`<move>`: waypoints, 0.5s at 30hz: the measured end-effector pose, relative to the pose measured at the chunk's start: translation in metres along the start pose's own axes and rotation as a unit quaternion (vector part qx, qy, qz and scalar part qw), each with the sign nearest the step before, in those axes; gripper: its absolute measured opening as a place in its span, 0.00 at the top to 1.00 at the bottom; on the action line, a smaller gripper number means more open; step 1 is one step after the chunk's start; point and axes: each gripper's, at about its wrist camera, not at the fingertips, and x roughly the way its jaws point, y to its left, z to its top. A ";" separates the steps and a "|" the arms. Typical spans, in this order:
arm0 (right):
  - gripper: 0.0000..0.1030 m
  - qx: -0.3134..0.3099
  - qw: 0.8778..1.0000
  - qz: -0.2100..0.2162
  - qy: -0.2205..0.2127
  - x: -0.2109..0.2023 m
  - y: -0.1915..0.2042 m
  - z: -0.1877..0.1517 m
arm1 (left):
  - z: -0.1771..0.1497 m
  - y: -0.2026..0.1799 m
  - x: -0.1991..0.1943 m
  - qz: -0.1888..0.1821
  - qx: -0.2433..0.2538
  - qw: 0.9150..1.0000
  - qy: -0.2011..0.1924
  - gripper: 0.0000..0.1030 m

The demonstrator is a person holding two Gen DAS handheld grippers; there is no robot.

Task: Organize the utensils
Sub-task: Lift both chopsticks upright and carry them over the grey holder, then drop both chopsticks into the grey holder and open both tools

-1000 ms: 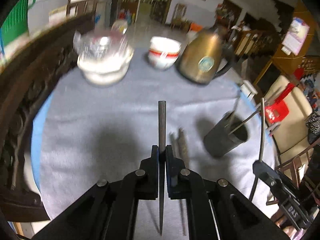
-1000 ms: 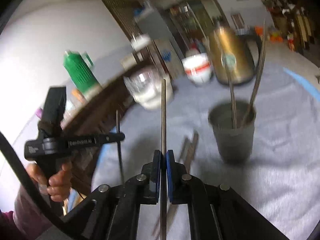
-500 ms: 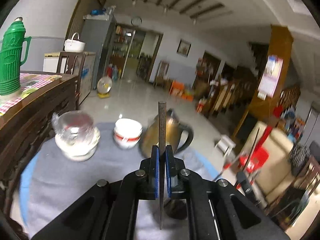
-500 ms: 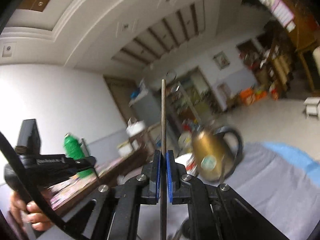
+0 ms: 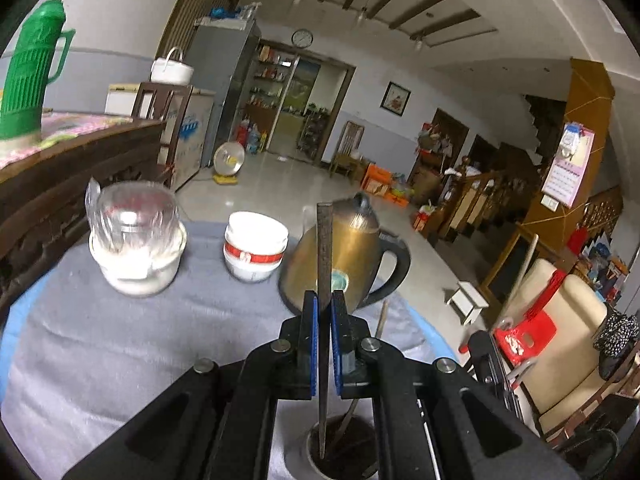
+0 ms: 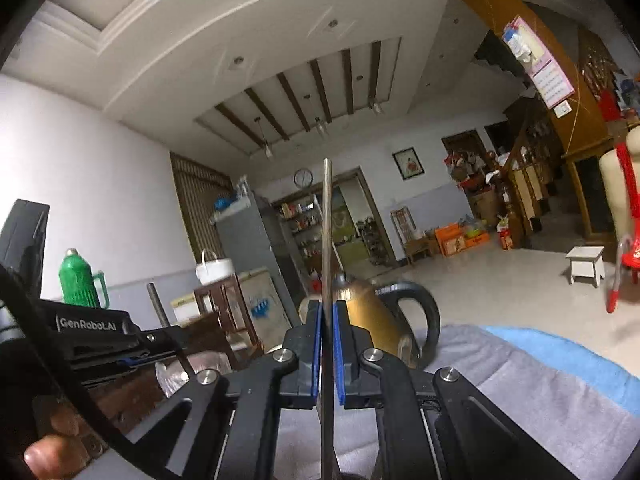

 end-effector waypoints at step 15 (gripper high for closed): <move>0.93 -0.029 0.992 0.032 0.120 -0.013 -0.009 -0.031 | -0.025 0.015 -0.009 -0.024 0.055 0.995 0.083 0.92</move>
